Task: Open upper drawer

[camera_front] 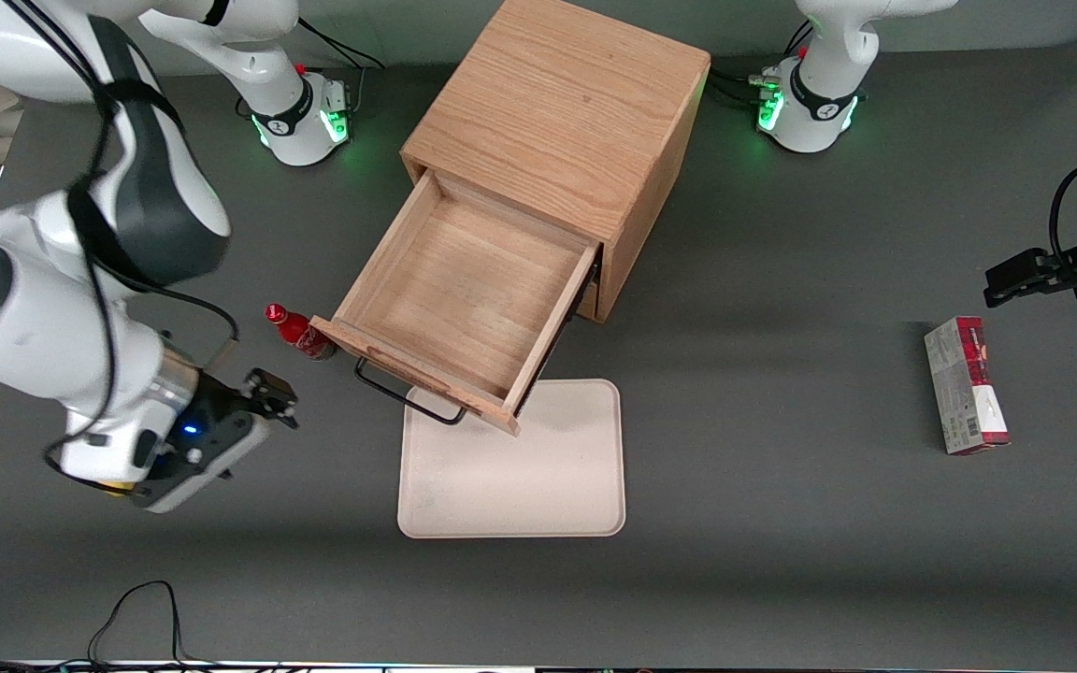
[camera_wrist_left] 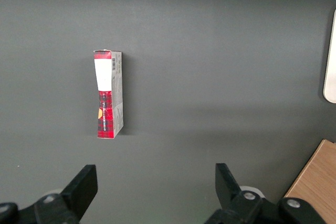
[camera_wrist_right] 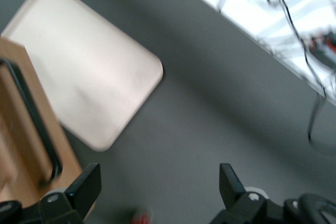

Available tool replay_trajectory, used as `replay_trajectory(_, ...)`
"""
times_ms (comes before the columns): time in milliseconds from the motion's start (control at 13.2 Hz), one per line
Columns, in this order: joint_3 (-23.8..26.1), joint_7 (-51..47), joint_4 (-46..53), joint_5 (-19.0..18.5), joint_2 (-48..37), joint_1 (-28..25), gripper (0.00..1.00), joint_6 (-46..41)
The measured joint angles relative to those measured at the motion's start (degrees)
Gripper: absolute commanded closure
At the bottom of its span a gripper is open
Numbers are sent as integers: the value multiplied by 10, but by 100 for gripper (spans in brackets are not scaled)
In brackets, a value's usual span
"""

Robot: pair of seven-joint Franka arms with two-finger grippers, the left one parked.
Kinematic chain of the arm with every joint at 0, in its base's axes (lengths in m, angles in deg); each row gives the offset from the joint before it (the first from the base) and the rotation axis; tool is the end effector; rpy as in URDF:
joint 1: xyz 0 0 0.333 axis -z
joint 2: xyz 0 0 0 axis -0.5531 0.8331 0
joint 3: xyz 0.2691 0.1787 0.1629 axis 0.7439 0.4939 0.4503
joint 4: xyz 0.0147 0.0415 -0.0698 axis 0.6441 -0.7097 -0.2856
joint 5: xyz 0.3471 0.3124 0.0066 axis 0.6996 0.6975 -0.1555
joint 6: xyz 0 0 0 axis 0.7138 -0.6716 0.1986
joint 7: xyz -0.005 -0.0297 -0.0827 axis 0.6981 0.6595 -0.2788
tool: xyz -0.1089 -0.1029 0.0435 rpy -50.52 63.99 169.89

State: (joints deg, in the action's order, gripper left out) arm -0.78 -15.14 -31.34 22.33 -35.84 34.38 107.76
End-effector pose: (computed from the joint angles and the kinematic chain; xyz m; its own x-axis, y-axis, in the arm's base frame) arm 0.7841 0.1710 0.5133 0.8342 0.5421 0.1013 0.5454 -0.8381 -0.0059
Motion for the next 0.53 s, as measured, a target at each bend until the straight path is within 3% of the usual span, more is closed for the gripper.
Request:
replay_trajectory(227, -61, -133, -47, 42, -88, 0, 0, -77)
replay_trajectory(530, -140, -187, -267, 87, -262, 0, 0, -38)
